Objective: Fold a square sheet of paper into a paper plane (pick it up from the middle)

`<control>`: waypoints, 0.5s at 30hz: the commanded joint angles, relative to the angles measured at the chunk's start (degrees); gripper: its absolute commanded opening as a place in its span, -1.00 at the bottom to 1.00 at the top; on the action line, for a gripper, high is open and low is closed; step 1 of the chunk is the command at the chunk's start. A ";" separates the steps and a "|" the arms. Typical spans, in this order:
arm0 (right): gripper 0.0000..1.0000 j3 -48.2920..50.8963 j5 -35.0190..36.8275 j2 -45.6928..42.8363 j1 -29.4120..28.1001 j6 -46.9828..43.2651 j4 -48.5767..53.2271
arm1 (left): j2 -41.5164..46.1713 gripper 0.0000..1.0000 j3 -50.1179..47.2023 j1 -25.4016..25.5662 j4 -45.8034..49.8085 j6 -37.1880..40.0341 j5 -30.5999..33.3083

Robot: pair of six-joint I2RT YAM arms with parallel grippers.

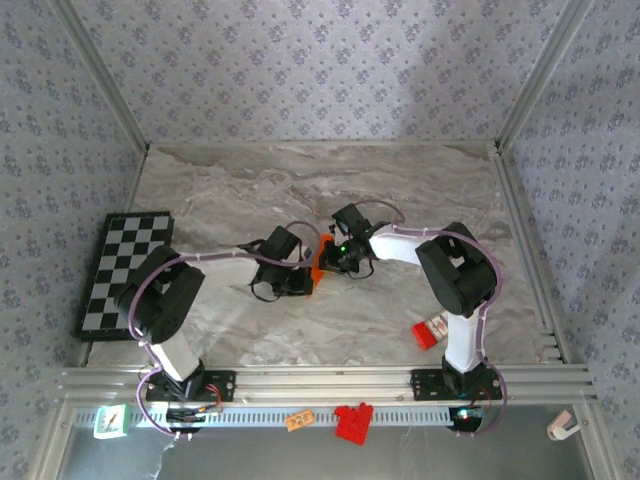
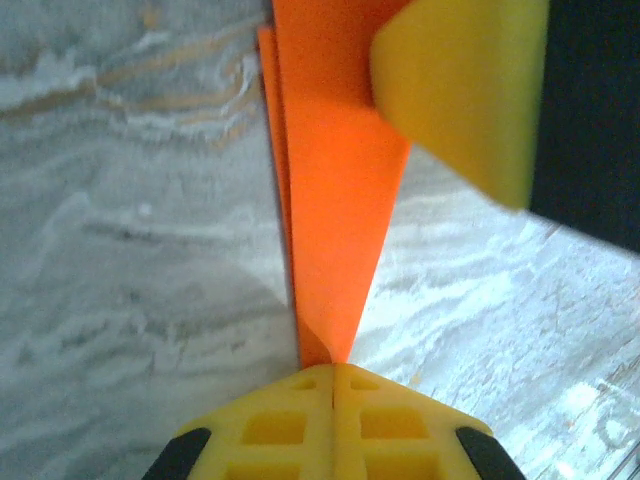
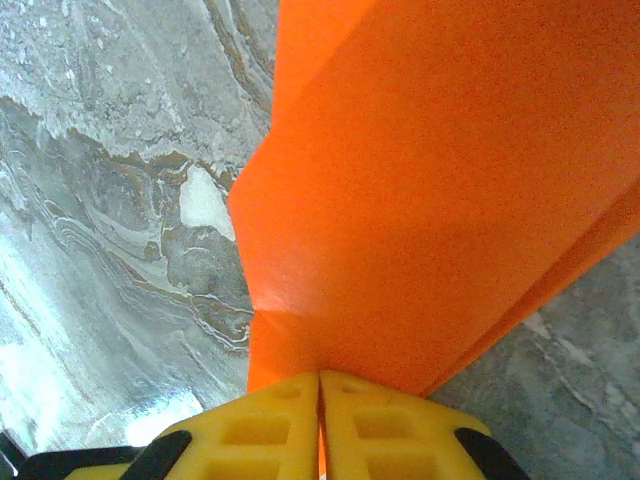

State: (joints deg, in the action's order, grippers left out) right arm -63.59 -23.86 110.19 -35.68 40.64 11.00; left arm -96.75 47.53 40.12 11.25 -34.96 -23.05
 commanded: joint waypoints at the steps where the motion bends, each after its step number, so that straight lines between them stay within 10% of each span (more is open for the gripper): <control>1: -0.78 1.19 5.78 3.06 0.46 1.41 3.57 | 1.50 -0.91 -3.30 1.32 12.50 1.47 0.97; 15: -0.78 5.04 4.14 -2.65 -1.34 7.44 0.43 | 13.73 -0.85 -2.53 -2.13 3.32 -1.78 0.16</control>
State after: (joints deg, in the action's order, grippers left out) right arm -61.19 -22.63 108.51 -36.32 44.86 8.73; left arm -84.60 44.45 38.85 18.20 -35.03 -21.82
